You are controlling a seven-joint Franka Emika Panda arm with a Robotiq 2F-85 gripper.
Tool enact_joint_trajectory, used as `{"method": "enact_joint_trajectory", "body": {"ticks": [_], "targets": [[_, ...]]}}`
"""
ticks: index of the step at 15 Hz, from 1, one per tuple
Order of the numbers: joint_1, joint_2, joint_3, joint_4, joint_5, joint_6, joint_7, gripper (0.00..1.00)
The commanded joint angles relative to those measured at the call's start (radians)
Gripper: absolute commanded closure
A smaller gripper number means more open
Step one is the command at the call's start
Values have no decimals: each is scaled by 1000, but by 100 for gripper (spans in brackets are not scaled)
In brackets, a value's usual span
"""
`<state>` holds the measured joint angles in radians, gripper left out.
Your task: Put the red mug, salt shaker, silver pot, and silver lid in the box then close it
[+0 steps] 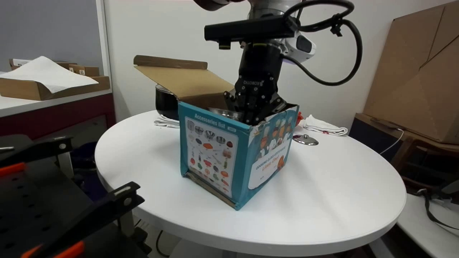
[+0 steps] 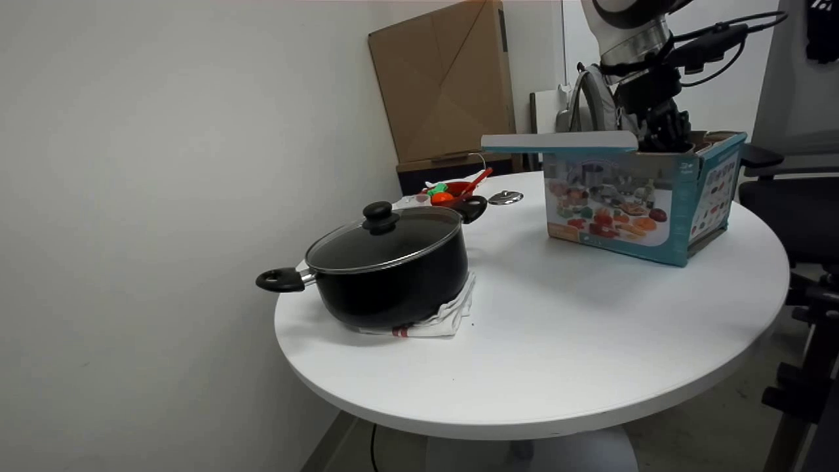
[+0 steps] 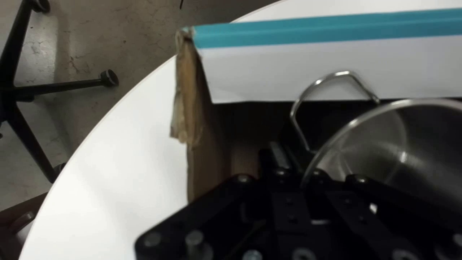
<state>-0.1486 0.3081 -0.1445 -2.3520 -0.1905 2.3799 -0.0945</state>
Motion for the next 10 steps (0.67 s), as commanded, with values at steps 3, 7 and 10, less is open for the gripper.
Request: {"method": "enact_joint_trajectory", "body": {"ticks": [3,7,10], "targets": [[18,79,-18,54,-50,27,49,99],[29,140,-20,71,-73,131,52,99],[46,181,-26,71,-94,201,58,99]]}}
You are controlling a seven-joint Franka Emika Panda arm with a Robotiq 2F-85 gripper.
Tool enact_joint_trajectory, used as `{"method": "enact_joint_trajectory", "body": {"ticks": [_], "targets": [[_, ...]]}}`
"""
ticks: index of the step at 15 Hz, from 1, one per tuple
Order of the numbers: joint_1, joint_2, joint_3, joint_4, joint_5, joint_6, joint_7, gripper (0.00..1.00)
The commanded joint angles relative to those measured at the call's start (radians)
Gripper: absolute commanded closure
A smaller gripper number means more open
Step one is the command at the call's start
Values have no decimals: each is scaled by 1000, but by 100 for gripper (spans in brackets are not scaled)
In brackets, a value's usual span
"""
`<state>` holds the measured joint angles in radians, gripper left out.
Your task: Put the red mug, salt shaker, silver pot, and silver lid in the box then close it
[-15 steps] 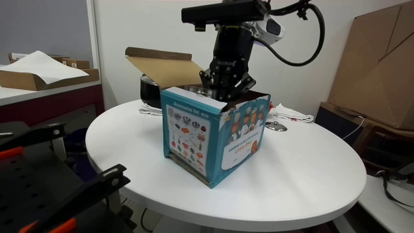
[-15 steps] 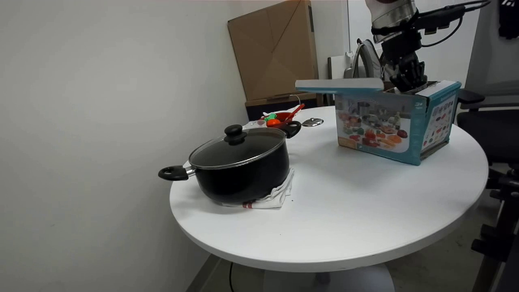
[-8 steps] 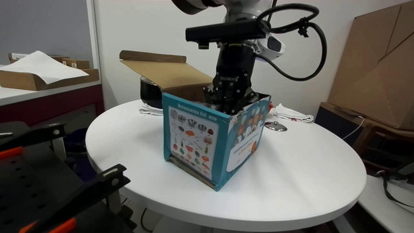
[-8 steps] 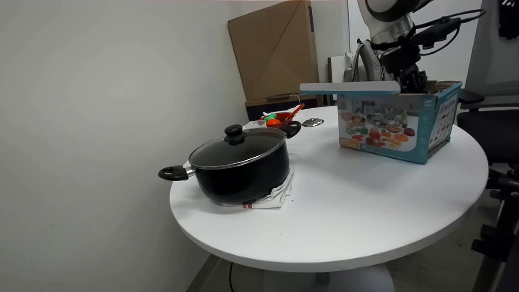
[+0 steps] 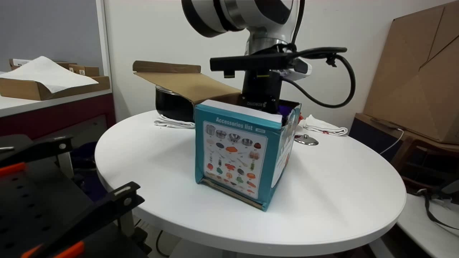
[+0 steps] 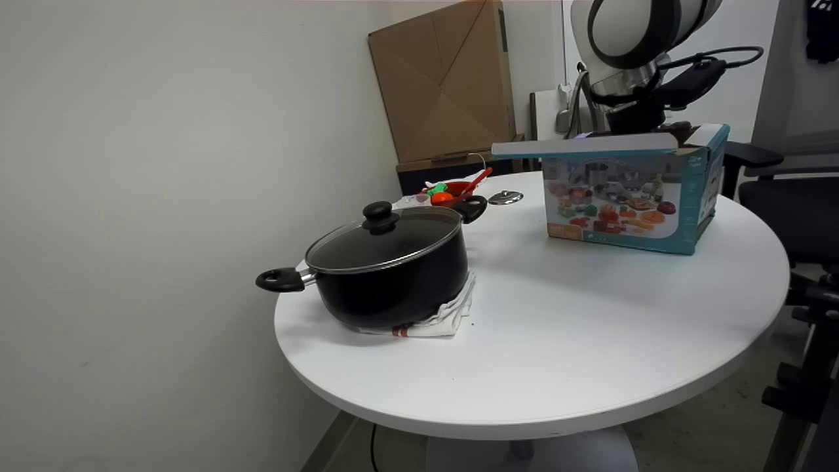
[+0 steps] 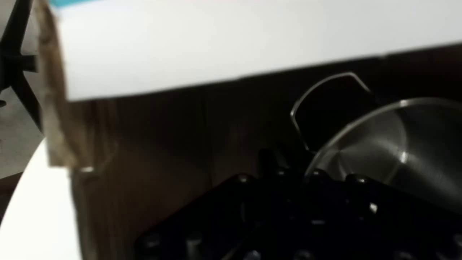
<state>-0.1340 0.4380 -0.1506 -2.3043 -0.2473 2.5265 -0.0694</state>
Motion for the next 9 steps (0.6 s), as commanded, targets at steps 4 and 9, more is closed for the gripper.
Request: {"method": "enact_joint_trajectory", "body": {"ticks": [4,9], "targets": [[56,91,-22,25,-27,123,43,99],[62,71,-3,24,-5,109,16,51]]}}
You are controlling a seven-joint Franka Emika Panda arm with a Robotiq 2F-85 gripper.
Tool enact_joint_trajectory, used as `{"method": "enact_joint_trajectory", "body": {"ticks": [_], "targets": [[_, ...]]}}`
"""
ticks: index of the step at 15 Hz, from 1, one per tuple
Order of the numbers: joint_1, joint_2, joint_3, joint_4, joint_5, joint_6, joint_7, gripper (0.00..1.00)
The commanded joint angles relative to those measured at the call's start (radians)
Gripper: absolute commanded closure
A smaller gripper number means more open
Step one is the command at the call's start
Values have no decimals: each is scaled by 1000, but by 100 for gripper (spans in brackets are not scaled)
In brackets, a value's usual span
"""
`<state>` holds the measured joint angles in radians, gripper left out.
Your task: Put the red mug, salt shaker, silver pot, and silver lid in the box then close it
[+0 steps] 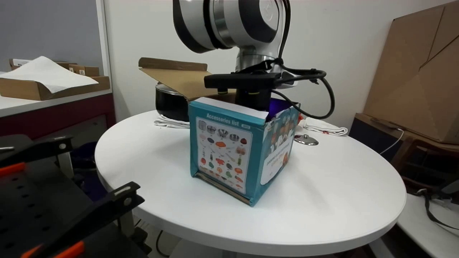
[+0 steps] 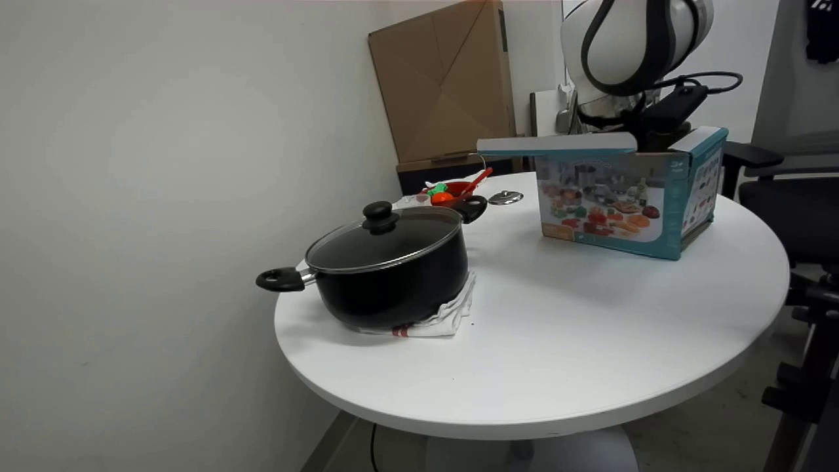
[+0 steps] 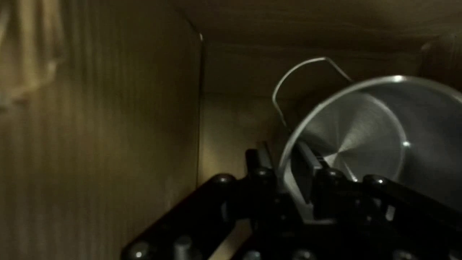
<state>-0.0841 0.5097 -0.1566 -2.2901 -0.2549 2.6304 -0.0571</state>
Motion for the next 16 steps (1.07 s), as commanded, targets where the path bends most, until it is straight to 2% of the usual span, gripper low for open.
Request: {"method": "enact_joint_trajectory", "body": {"ticks": [1,5,7,16], "targets": [[8,-15,13,5,11,-1,-7,42],[-11,-78,60,-11,56,-32,-47,14],[1,-106,61,2,61,-94,-34,1],[2,-207,89,75,111,-286,-32,0]]}}
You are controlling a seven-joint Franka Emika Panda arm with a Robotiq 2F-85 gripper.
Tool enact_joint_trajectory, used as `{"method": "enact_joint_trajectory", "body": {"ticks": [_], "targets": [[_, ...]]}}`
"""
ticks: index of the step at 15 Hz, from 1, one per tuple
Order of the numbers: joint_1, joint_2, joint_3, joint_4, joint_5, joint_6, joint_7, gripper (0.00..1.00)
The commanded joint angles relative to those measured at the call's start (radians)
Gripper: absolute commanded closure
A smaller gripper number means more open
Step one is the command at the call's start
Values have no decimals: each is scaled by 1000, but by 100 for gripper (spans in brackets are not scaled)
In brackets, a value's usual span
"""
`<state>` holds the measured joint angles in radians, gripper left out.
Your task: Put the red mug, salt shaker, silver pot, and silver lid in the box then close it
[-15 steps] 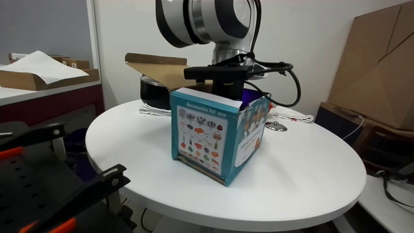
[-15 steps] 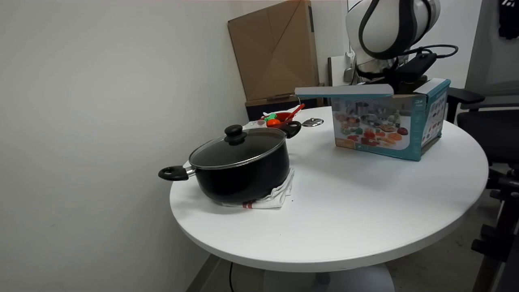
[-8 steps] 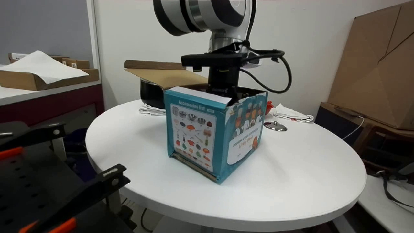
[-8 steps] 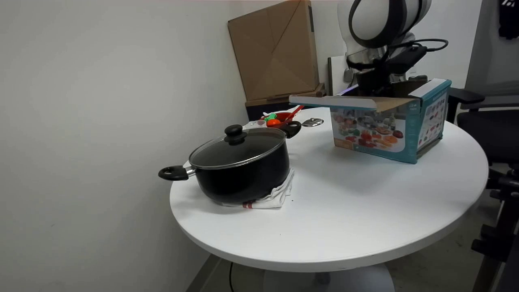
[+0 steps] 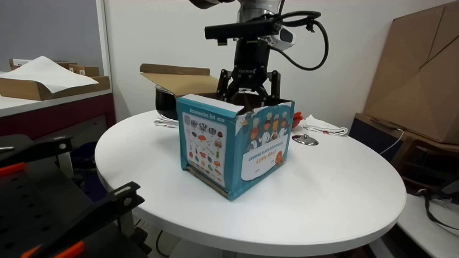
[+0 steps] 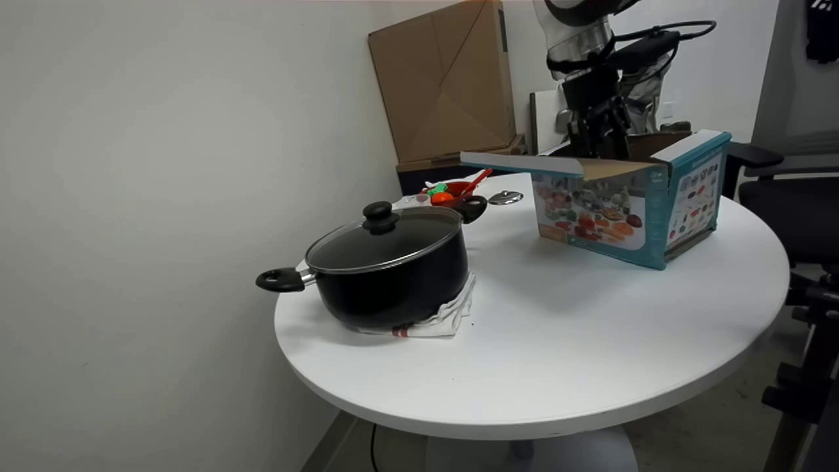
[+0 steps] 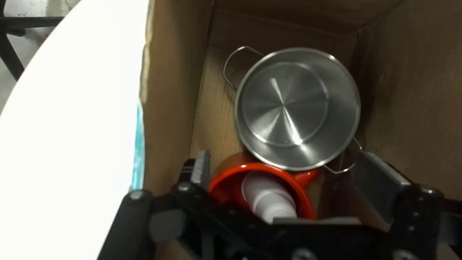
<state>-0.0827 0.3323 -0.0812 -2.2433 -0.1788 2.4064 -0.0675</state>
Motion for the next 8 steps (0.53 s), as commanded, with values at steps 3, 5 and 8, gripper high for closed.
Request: {"method": "enact_joint_trajectory", "body": {"ticks": [3,5,8], "targets": [[4,-48,29,77,66,-111,-23,0],[10,-57,38,110,80,-132,-16,0],[31,-50,38,167,59,-104,31,0]]}}
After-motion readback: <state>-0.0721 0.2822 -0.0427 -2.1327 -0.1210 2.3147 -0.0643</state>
